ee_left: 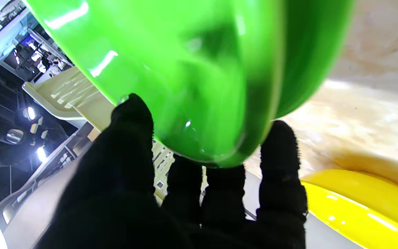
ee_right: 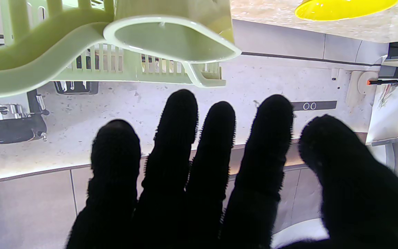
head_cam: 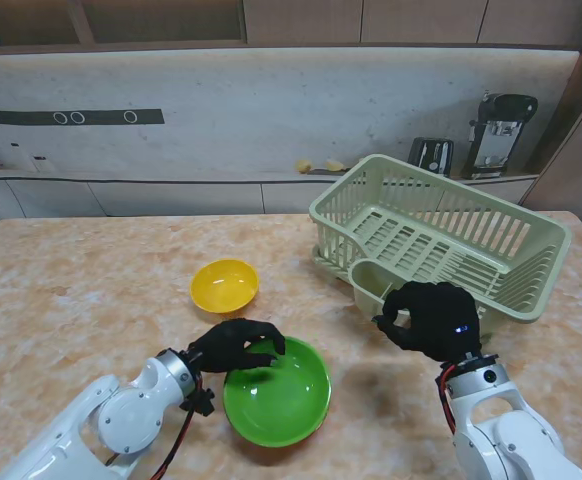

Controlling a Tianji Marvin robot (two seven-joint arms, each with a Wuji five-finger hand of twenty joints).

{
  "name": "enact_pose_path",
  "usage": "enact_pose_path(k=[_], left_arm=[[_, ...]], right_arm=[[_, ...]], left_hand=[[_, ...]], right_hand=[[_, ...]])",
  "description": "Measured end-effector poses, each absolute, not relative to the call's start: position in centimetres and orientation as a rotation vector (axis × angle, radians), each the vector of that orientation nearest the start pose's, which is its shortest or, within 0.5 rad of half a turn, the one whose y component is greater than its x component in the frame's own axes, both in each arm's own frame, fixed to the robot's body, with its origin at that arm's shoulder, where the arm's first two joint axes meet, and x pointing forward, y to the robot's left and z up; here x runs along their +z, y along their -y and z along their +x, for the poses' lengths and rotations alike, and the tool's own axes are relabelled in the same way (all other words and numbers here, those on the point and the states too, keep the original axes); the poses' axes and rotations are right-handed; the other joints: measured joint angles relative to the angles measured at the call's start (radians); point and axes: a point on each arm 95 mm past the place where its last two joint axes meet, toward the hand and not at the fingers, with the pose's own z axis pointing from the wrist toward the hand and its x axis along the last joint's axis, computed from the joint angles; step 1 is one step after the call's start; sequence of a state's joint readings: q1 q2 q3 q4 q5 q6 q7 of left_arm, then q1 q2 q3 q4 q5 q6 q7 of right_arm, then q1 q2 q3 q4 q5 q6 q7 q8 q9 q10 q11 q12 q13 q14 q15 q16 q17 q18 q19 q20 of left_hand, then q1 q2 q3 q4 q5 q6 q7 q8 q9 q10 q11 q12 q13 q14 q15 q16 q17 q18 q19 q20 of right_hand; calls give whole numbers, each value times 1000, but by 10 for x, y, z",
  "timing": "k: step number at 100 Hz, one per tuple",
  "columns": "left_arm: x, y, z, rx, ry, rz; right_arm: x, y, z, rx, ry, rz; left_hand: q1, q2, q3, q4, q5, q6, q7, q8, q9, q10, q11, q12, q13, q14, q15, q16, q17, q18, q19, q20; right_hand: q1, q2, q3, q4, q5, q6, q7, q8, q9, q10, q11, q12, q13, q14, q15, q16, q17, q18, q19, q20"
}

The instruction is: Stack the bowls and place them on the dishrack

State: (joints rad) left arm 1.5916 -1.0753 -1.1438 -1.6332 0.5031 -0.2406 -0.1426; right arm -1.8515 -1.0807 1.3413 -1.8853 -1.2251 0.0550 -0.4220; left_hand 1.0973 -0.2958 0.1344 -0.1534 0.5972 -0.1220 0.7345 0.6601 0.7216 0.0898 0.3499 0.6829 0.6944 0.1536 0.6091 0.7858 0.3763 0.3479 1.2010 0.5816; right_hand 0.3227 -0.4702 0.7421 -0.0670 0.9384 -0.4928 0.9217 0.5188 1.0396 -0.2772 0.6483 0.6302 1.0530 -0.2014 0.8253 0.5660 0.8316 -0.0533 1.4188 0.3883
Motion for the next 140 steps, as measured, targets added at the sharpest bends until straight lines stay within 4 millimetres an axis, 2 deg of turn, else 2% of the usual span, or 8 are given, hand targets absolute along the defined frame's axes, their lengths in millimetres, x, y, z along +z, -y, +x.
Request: enact_pose_path(k=[8, 11, 38, 68, 101, 112, 123, 140], left_arm=[[-332, 44, 367, -1953, -1646, -1530], [-331, 43, 367, -1952, -1651, -1516], [-329, 41, 363, -1967, -1626, -1485], [-318, 35, 364, -1918, -1538, -1372], [-307, 15, 387, -1719, -1433, -1370], [-305, 7, 400, -1662, -1388, -1407], [-307, -2, 414, -1600, -1380, -1422], [-313, -16, 438, -1463, -1381, -1430]], right_arm=[[-265, 5, 327, 1564, -1157, 800], [-265, 5, 327, 1564, -1157, 800], [-265, 5, 327, 1564, -1157, 800], [-265, 5, 327, 1564, -1157, 801], [-265, 5, 327, 1564, -1157, 801], [-265, 5, 327, 1564, -1157, 801], [-265, 5, 327, 1565, -1157, 801], [-265, 6, 327, 1565, -1157, 802]], left_hand=[[-2, 35, -162, 0, 0, 0, -46, -14, -20, 3, -3, -87, -63, 12, -76, -49, -48, 20, -41, 0], [-4, 44, -176, 0, 0, 0, -66, -14, -26, 1, -5, -103, -84, 87, -140, -79, -64, 31, -53, 0], [-107, 116, -188, 0, 0, 2, -184, -37, -79, 0, -89, -186, -168, 158, -268, -200, -149, 78, -166, -33], [-104, 126, -186, 1, -19, 0, -203, -47, -79, -1, -90, -198, -168, 162, -275, -222, -137, 80, -165, -34], [-88, 161, -185, 11, -75, 2, -248, -55, -148, -15, -112, -209, -182, 150, -281, -234, -129, 76, -163, -34], [-129, 186, -188, 36, -114, 7, -299, -86, -180, 0, -128, -224, -208, 150, -288, -243, -135, 70, -163, -34], [-172, 187, -184, 74, -152, 55, -369, -144, -232, 8, -144, -246, -233, 150, -285, -257, -137, 62, -163, -34], [-225, 187, -184, 75, -239, 170, -455, -212, -295, 52, -174, -282, -271, 146, -310, -280, -141, 36, -163, -36]], right_hand=[[0, 0, 0, 0, 0, 0, 0, 0, 0, 0, 0, 0, 0, 0, 0, 0, 0, 0, 0, 0], [0, 0, 0, 0, 0, 0, 0, 0, 0, 0, 0, 0, 0, 0, 0, 0, 0, 0, 0, 0], [0, 0, 0, 0, 0, 0, 0, 0, 0, 0, 0, 0, 0, 0, 0, 0, 0, 0, 0, 0], [0, 0, 0, 0, 0, 0, 0, 0, 0, 0, 0, 0, 0, 0, 0, 0, 0, 0, 0, 0], [0, 0, 0, 0, 0, 0, 0, 0, 0, 0, 0, 0, 0, 0, 0, 0, 0, 0, -1, 0], [0, 0, 0, 0, 0, 0, 0, 0, 0, 0, 0, 0, 0, 0, 0, 0, 0, 0, -1, 0], [0, 0, 0, 0, 0, 0, 0, 0, 0, 0, 0, 0, 0, 0, 0, 0, 0, 0, -1, 0], [0, 0, 0, 0, 0, 0, 0, 0, 0, 0, 0, 0, 0, 0, 0, 0, 0, 0, -1, 0]])
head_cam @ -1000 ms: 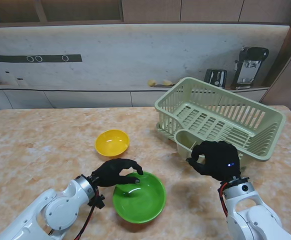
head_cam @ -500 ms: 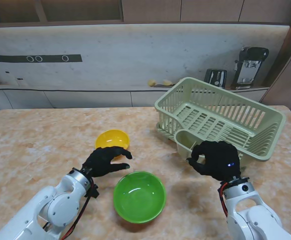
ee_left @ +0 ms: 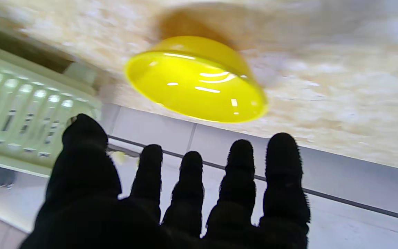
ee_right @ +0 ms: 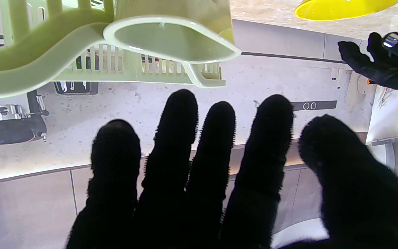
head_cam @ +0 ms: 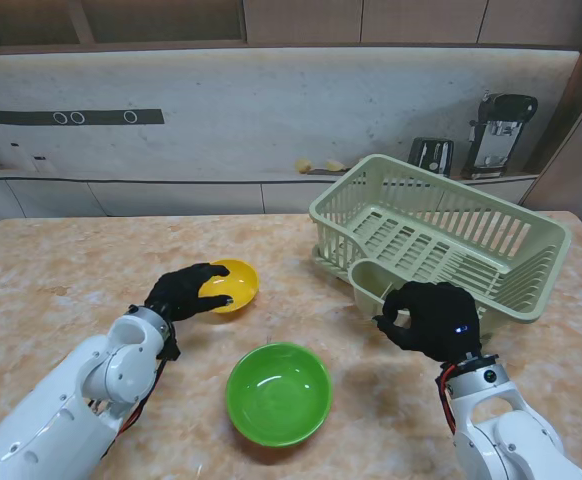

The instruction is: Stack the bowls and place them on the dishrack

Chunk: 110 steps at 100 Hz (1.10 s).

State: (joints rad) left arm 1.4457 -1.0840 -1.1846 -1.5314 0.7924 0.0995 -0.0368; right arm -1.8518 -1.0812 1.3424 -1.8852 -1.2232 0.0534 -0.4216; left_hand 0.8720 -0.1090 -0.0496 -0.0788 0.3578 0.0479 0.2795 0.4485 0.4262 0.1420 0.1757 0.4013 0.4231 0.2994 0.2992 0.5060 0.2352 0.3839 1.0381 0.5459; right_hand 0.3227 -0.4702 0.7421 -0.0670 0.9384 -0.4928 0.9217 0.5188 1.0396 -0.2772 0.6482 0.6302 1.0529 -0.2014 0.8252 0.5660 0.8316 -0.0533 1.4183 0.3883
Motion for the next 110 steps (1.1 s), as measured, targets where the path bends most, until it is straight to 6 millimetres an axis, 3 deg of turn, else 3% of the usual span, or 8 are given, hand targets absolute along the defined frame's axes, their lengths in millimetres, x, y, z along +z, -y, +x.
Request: enact_pose_path(k=[17, 34, 89, 110], left_arm=[[-318, -31, 458, -1345, -1334, -1520], [-324, -39, 474, -1275, -1305, -1578], [-342, -44, 518, -1068, -1286, -1668], [-350, -45, 525, -1019, -1273, -1718]], right_arm=[[-265, 6, 327, 1565, -1157, 802], [-265, 5, 327, 1566, -1160, 803], [-265, 5, 327, 1567, -1162, 804], [-265, 5, 327, 1569, -1162, 804]], left_hand=[[-1, 0, 9, 10, -58, 104, -69, -37, -63, 70, -16, -23, -26, 0, 7, -15, -8, -29, -1, -7], [-26, -1, 12, 10, -77, 149, -88, -49, -63, 116, -17, -23, -26, 0, 25, -15, -8, -41, -1, -7], [-70, -1, 13, 10, -131, 163, -117, -58, -63, 131, 12, -23, -20, 3, 102, 9, 15, -60, 47, 4], [-70, -3, 13, 10, -131, 163, -86, -15, -43, 131, 83, -11, 16, 3, 140, 25, 43, -66, 83, 20]], right_hand=[[0, 0, 0, 0, 0, 0, 0, 0, 0, 0, 0, 0, 0, 0, 0, 0, 0, 0, 0, 0], [0, 0, 0, 0, 0, 0, 0, 0, 0, 0, 0, 0, 0, 0, 0, 0, 0, 0, 0, 0], [0, 10, 0, 0, 0, 0, 0, 0, 0, 0, 0, 0, 0, 0, 0, 0, 0, 0, 0, 0], [0, 10, 0, 0, 0, 0, 0, 0, 0, 0, 0, 0, 0, 0, 0, 0, 0, 0, 0, 0]])
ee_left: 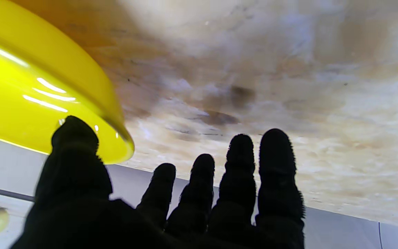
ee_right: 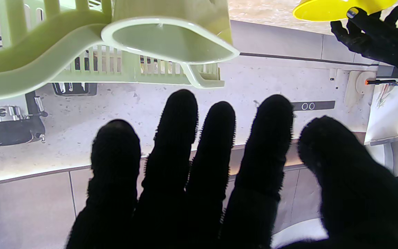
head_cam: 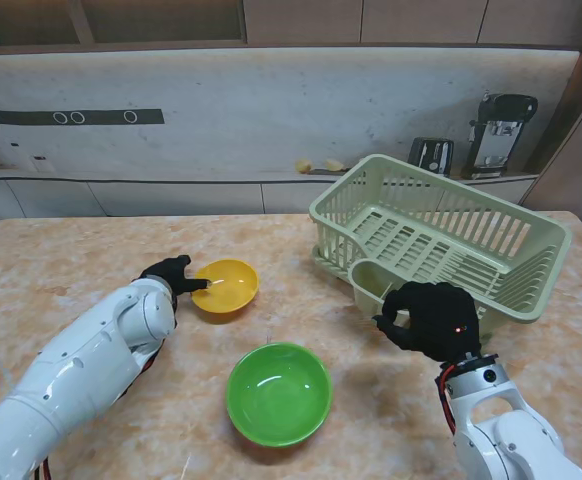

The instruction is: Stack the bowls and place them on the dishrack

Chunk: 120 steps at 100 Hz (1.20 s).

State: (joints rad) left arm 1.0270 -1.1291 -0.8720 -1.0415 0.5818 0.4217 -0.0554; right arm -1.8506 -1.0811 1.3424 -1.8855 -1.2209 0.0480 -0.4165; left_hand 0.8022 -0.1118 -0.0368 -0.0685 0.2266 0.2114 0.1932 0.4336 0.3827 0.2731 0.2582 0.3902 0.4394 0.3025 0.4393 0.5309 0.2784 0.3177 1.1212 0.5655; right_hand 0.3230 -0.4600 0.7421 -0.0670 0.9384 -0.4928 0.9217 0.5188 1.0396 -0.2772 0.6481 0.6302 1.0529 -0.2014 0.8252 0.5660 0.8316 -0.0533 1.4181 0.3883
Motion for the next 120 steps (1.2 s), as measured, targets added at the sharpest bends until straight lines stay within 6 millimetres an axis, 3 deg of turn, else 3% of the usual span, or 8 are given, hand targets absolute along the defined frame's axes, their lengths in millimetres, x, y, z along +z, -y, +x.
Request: enact_pose_path(k=[11, 33, 41, 50, 62, 74, 95, 120], left_arm=[[-354, -44, 527, -1001, -1278, -1712], [-358, -44, 531, -991, -1272, -1697], [-357, -44, 533, -998, -1254, -1695], [-359, -44, 534, -1015, -1238, -1676], [-359, -44, 535, -1052, -1194, -1652], [-356, -44, 536, -1087, -1152, -1641], [-347, -43, 533, -1145, -1120, -1604], [-330, -43, 522, -1227, -1049, -1597]], right_arm=[[-265, 5, 327, 1569, -1165, 805], [-265, 4, 327, 1569, -1171, 808], [-265, 4, 327, 1570, -1171, 808], [-265, 4, 327, 1570, -1171, 808], [-265, 4, 328, 1570, -1174, 811], [-265, 3, 328, 1573, -1175, 810], [-265, 3, 328, 1574, -1174, 808], [-265, 4, 328, 1573, -1171, 806]], left_hand=[[1, 0, 9, 0, 0, 0, 94, 78, 64, -6, 41, 23, 42, 0, 21, 6, 23, -9, 17, 6], [169, 2, 23, 0, 0, -1, 432, 281, 211, -86, 177, 71, 136, 0, 81, 30, 107, -31, 72, 11], [276, 1, 46, -1, 0, -27, 550, 362, 267, -120, 243, 112, 221, -41, 140, 48, 154, -45, 104, 11], [384, -23, 88, -2, 0, -51, 678, 385, 367, -164, 262, 254, 308, -61, 215, 80, 240, -79, 164, 7], [410, -58, 210, -6, 1, -71, 775, 406, 432, -210, 325, 355, 408, -103, 311, 118, 380, -136, 242, -26], [409, -70, 283, -41, 1, -83, 827, 431, 431, -220, 410, 427, 473, -164, 397, 170, 485, -202, 280, -75], [407, -69, 303, -41, 1, -97, 866, 465, 407, -209, 511, 525, 517, -264, 545, 358, 569, -303, 377, -138], [396, -69, 303, -41, 3, -119, 870, 498, 405, -185, 539, 545, 530, -296, 617, 508, 593, -332, 432, -144]], right_hand=[[0, 0, 0, 0, 0, 0, 0, 0, 0, 0, 0, 0, 0, 0, 0, 0, 0, 0, 0, 0], [0, 0, 0, 0, 0, 0, 0, 0, 0, 0, 0, 0, 0, 0, 0, 0, 0, 0, 0, 0], [0, 0, 0, 0, 0, 0, 0, 0, 0, 0, 0, 0, 0, 0, 0, 0, 0, 0, 0, 0], [0, 0, 0, 0, 0, 0, 0, 0, 0, 0, 0, 0, 0, 0, 0, 0, 0, 0, 0, 0], [0, 0, 0, 0, 0, 0, 0, 0, 0, 0, 0, 0, 0, 0, 0, 0, 0, 0, 0, 0], [0, 0, 0, 0, 0, 0, 0, 0, 0, 0, 0, 0, 0, 0, 0, 0, 0, 0, 0, 0], [0, 0, 0, 0, 0, 0, 0, 0, 0, 0, 0, 0, 0, 0, -1, 0, 0, 0, 0, 0], [0, 0, 0, 0, 0, 0, 0, 0, 0, 0, 0, 0, 0, 0, -1, 0, 0, 0, 0, 0]])
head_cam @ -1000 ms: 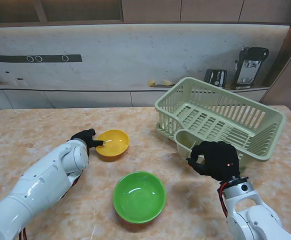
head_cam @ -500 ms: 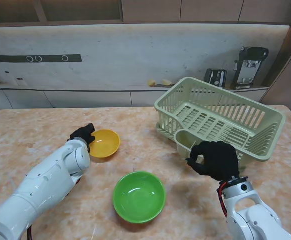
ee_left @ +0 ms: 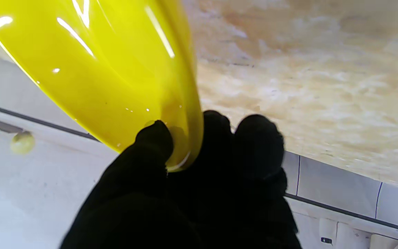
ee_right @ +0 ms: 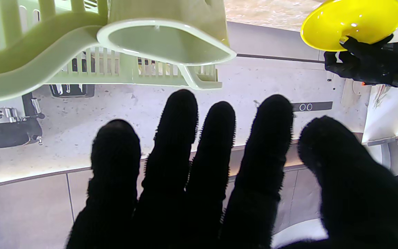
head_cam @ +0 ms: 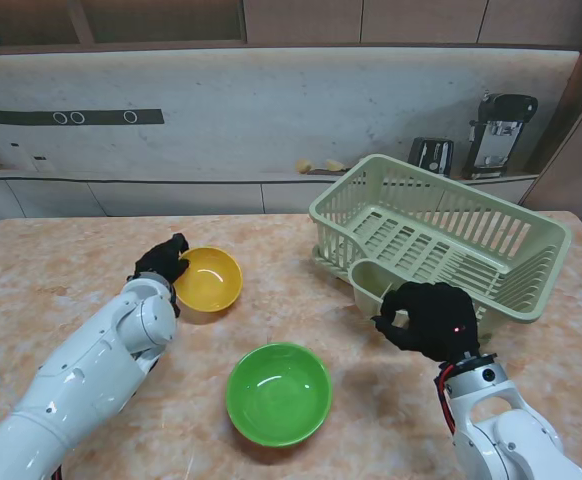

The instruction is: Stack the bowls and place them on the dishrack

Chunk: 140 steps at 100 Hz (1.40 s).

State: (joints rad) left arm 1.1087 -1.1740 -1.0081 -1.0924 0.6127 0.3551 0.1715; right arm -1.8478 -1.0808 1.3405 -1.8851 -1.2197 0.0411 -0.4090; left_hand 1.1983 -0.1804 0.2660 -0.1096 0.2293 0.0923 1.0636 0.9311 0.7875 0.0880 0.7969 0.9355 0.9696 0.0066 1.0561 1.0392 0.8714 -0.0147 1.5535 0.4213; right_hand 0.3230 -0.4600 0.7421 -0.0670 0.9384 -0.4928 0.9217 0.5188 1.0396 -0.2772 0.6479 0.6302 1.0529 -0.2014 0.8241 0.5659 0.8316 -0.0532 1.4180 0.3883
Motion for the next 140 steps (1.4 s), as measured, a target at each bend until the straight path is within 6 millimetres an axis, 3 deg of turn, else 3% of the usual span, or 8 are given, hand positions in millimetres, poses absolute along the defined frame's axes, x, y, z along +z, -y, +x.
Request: enact_pose_path(k=[38, 72, 115, 140], left_arm=[[-297, -37, 486, -1406, -959, -1591], [-275, -12, 442, -1565, -961, -1619], [-289, 10, 385, -1687, -1187, -1730], [-304, 29, 366, -1736, -1290, -1743]], right_arm=[[-265, 5, 327, 1572, -1169, 803], [-265, 4, 327, 1571, -1172, 803], [-264, 4, 326, 1571, -1169, 801], [-264, 4, 326, 1571, -1168, 800]], left_hand=[[-10, 0, -3, 0, 65, -13, -13, 18, 3, 4, 11, 0, 26, 0, 7, 69, 24, 0, 24, -2], [-11, -1, -4, 0, 99, -13, -50, 30, 23, 16, 13, 0, 37, 2, 24, 90, 31, 7, 47, -2], [-12, -1, -6, 0, 128, -13, -89, 52, 24, 28, 13, 0, 37, 16, 26, 95, 31, 21, 56, -3], [-12, -1, -6, 0, 129, -13, -91, 53, 24, 33, 13, 0, 37, 28, 25, 95, 28, 35, 56, -3]], right_hand=[[0, 0, 0, 0, 0, 0, 0, 0, 0, 0, 0, 0, 0, 0, 0, 0, 0, 0, 0, 0], [0, 0, 0, 0, 0, 0, 0, 0, 0, 0, 0, 0, 0, 0, 0, 0, 0, 0, 0, 0], [0, 0, 0, 0, 0, 0, 0, 0, 0, 0, 0, 0, 0, 0, 0, 0, 0, 0, 0, 0], [0, 0, 0, 0, 0, 0, 0, 0, 0, 0, 0, 0, 0, 0, 0, 0, 0, 0, 0, 0]])
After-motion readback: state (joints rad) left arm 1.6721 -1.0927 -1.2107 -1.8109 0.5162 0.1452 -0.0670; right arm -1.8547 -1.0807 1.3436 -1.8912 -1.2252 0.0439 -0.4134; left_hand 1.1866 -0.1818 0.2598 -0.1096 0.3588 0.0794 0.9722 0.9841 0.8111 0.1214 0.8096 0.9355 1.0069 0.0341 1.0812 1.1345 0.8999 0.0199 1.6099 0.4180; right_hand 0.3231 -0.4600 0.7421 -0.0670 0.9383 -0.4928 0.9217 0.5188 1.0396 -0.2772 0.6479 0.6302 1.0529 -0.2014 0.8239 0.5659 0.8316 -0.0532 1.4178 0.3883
